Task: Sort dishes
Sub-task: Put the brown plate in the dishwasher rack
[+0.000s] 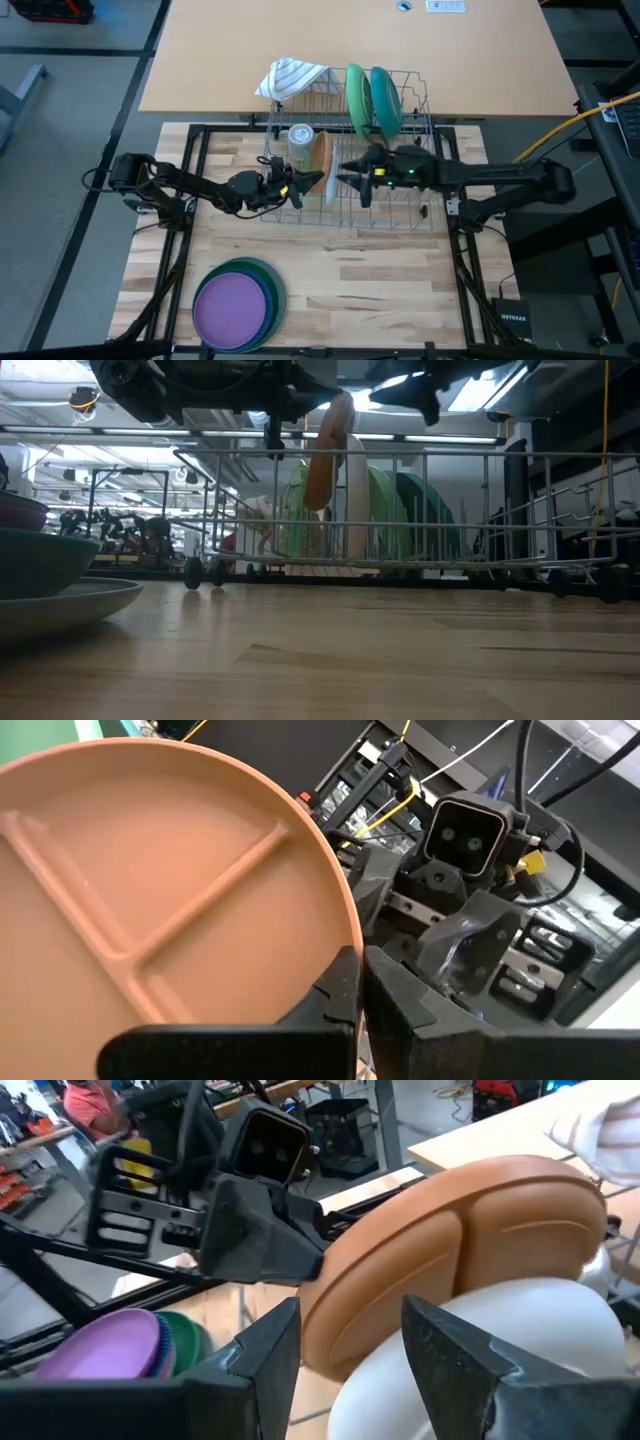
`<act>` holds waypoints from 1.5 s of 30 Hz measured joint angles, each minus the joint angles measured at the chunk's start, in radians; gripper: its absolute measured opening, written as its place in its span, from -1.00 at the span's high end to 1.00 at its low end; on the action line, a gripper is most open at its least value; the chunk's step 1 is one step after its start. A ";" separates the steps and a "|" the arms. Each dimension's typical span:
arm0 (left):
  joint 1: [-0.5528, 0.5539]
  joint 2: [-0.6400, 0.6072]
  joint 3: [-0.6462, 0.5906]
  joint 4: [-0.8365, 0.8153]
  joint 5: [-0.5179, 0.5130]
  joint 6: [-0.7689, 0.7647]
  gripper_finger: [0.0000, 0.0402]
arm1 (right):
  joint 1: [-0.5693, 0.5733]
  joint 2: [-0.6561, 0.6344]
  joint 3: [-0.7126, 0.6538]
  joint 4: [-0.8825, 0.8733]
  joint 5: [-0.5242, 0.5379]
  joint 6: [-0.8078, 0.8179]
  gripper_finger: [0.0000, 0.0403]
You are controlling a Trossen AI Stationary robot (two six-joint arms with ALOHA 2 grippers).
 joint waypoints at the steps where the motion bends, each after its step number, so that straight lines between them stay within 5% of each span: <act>1: 0.000 0.000 0.000 0.000 0.000 0.010 1.00 | 0.000 0.016 0.000 0.020 0.009 -0.008 0.11; 20: -0.002 0.001 0.000 -0.002 0.000 0.074 1.00 | 0.000 0.058 0.000 0.118 0.031 -0.012 0.11; 29: -0.002 0.001 0.000 -0.002 0.000 0.074 1.00 | -0.007 0.062 0.000 0.115 0.218 -0.011 0.11; 45: -0.002 -0.001 -0.001 -0.026 -0.006 0.074 0.99 | -0.008 0.107 0.002 0.116 0.229 -0.008 0.11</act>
